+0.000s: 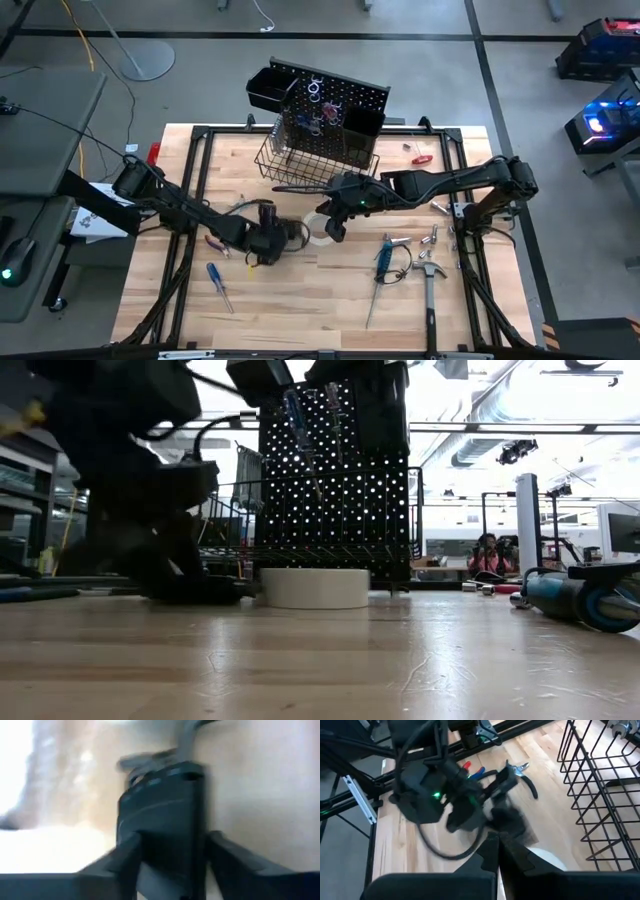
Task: Hang tools onto peg board
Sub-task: Put the allen wrench set in the wire basket on the pegboard
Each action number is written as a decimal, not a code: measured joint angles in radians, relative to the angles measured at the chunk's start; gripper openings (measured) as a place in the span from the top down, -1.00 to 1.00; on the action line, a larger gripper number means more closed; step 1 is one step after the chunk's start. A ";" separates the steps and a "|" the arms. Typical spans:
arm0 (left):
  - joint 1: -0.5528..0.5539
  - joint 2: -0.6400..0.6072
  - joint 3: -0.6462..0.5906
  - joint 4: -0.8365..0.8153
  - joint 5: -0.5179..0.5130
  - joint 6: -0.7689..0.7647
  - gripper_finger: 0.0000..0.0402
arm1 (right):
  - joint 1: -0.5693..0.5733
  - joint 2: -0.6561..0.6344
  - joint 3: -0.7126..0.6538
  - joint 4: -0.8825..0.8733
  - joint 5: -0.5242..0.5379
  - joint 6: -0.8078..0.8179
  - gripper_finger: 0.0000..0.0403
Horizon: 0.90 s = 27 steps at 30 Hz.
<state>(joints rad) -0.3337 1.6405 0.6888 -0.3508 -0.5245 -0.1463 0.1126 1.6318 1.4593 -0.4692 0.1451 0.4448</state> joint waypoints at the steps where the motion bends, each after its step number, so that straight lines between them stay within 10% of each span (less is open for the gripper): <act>1: 0.000 -0.001 0.000 -0.018 -0.011 -0.033 0.23 | 0.003 0.000 0.000 -0.002 0.000 0.000 1.00; 5: -0.007 -0.036 0.014 -0.080 0.029 -0.161 0.90 | 0.007 0.000 0.000 -0.010 0.000 -0.016 1.00; 18: -0.030 -0.238 0.063 -0.189 0.265 -0.407 1.00 | 0.013 0.000 0.000 -0.013 -0.002 -0.055 1.00; 27: -0.034 -0.374 0.066 -0.232 0.288 -0.328 1.00 | 0.013 0.011 -0.036 -0.010 -0.205 -0.110 1.00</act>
<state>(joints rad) -0.3679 1.2670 0.7544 -0.5823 -0.2368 -0.4741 0.1253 1.6432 1.4230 -0.4793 -0.0604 0.3347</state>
